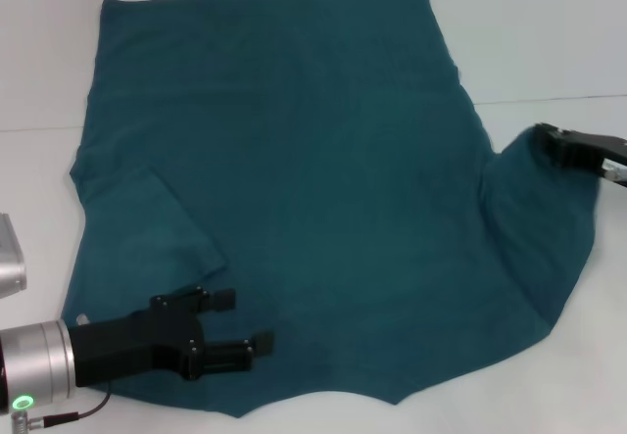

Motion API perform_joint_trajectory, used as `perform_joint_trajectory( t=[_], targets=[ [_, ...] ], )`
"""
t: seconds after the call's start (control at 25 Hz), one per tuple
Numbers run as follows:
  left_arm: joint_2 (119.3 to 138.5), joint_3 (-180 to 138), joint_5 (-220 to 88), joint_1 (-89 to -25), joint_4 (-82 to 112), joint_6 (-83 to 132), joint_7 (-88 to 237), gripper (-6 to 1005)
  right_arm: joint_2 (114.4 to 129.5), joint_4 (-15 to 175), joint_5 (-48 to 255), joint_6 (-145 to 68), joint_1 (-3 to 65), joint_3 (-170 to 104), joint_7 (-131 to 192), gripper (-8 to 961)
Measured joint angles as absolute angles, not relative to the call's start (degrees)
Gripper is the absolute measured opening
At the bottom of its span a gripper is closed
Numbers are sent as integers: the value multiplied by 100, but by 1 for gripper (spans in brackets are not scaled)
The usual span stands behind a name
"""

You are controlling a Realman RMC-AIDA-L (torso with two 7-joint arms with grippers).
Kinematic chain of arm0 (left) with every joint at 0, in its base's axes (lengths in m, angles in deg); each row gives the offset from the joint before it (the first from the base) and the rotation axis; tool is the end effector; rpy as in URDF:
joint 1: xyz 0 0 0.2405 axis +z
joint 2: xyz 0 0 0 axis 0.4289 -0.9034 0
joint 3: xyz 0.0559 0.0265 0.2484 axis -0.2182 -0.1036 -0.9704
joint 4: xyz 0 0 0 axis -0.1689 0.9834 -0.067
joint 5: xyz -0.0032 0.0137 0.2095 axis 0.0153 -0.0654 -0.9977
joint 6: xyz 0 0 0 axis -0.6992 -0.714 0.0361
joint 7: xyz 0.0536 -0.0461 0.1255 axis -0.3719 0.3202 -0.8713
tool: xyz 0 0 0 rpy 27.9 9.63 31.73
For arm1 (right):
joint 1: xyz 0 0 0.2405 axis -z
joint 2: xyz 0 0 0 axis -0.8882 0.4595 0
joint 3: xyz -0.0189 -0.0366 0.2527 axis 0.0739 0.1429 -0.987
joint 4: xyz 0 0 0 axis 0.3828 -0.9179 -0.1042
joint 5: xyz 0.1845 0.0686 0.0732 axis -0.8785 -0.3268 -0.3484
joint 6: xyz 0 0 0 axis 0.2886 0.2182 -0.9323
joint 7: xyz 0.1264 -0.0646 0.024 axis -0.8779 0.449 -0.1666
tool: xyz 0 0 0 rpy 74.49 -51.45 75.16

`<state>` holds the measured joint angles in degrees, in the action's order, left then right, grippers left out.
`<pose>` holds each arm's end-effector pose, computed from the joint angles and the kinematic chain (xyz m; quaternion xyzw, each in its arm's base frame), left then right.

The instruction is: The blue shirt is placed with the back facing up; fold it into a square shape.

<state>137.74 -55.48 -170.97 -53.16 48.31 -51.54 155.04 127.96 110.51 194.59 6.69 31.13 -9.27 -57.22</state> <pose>-0.2719 0.3080 -0.0445 -0.9193 -0.2888 -0.2397 0.1180 0.3247 0.3964 0.0463 -0.7618 0.4274 0.2604 0.4113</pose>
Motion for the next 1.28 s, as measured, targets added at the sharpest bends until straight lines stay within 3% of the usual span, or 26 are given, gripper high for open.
perform_joint_trajectory(
  t=[0.84, 1.04, 1.16, 1.28],
  targets=[
    [13756, -5530, -17134, -5317, 4827, -5005, 15504, 949, 12919, 10202, 19447, 530, 2285, -137, -5495, 35],
    [13755, -5530, -17134, -5317, 4822, -4982, 15504, 949, 12895, 10238, 19333, 540, 2379, -149, -5543, 259],
    [13756, -5530, -17134, -5317, 4821, -4978, 15504, 949, 12840, 10316, 19355, 442, 2501, -147, -5801, 506],
    [13762, -5530, -17134, -5316, 4821, -4978, 15504, 949, 12708, 10379, 19522, 306, 2604, -109, -6445, 571]
  ],
)
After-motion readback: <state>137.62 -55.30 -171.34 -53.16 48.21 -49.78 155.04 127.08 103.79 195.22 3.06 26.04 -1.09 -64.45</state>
